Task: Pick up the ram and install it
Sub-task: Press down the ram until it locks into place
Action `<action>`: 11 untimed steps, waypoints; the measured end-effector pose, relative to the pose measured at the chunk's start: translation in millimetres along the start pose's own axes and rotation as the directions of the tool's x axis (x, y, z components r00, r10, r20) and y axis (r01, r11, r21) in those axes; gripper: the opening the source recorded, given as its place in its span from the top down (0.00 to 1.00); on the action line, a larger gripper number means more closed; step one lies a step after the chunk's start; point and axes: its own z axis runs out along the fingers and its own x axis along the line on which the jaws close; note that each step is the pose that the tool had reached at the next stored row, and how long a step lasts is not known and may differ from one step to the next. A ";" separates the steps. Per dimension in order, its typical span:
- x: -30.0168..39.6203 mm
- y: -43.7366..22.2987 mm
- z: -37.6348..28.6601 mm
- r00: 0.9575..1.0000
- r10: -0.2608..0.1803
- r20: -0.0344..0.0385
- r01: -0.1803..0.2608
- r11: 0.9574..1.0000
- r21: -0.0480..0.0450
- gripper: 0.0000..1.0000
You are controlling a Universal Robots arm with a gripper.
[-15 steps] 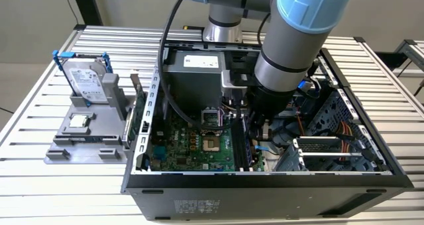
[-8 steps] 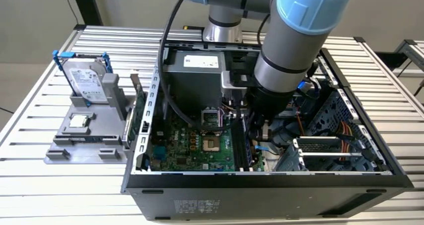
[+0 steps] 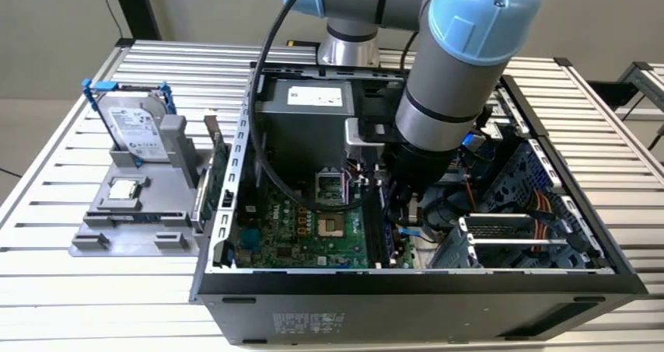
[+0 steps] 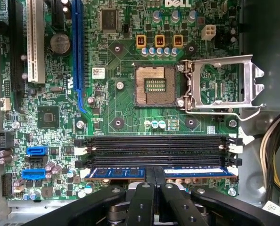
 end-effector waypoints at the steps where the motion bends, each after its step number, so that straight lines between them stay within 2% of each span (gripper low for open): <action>1: 0.0 0.1 -1.5 1.000 0.000 0.002 0.000 1.000 0.000 1.00; 2: -0.5 0.1 -4.3 1.000 0.000 0.005 0.000 1.000 0.000 1.00; 4: -0.2 0.4 -14.2 1.000 0.000 0.002 0.000 1.000 -0.001 1.00; 9: -0.4 1.2 -36.9 1.000 0.000 0.002 0.000 1.000 -0.002 1.00; 11: -0.5 1.4 -44.0 1.000 0.000 0.002 0.000 1.000 -0.003 1.00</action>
